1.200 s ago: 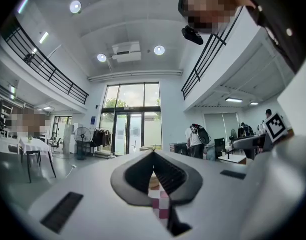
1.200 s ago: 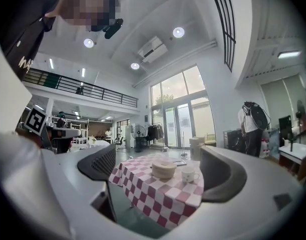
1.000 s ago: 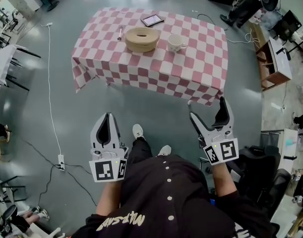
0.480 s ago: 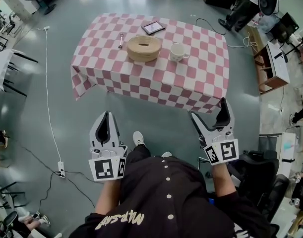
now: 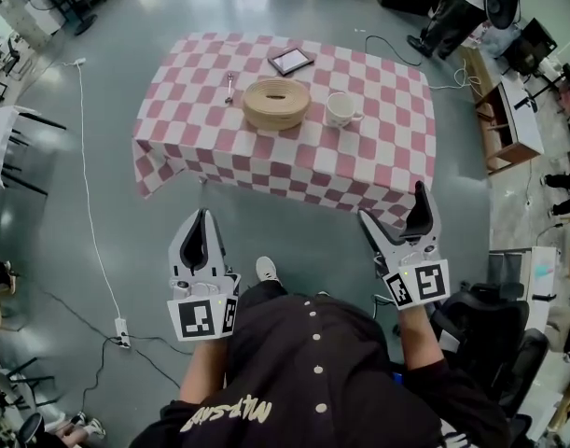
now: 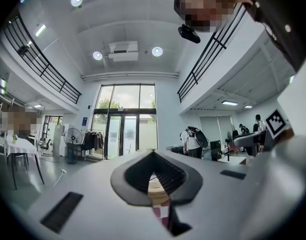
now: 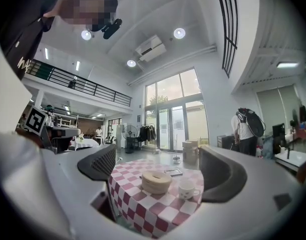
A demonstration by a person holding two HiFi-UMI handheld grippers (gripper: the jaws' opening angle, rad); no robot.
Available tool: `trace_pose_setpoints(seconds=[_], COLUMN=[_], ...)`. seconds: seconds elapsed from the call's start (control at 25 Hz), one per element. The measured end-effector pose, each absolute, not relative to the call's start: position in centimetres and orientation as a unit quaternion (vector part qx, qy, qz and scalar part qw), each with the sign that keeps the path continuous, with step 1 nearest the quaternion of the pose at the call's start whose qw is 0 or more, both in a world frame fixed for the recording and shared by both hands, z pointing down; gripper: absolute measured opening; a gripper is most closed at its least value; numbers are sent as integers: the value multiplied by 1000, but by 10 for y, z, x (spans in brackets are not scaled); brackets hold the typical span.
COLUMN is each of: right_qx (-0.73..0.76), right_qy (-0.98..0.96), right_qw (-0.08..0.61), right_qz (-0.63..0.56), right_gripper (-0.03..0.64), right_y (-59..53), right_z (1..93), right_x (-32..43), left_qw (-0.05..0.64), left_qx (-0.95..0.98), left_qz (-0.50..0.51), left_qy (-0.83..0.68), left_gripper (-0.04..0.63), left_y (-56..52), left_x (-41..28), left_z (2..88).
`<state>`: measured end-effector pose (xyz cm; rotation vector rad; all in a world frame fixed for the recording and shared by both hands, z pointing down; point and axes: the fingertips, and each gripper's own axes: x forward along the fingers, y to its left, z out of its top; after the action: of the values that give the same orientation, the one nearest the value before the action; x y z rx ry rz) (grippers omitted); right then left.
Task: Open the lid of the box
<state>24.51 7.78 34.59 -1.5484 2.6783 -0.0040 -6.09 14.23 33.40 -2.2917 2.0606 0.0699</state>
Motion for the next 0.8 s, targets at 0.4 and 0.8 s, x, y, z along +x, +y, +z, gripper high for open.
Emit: trace_pose_setpoints(seconds=[0.4,0.8], right_qx=[-510,-514], right_qy=[860,858], right_qw=[16,15], right_qz=[0,-7], right_gripper=[511,511], right_y=[56,42], right_z=[347,353], right_x=[205,166], left_qw=[11,2], left_qx=[-753,-756], left_qz=[30,28], left_qy=[658,654], left_gripper=[-3,-3], left_y=[107,90], left_x=[-103,-146], left_z=[342,348])
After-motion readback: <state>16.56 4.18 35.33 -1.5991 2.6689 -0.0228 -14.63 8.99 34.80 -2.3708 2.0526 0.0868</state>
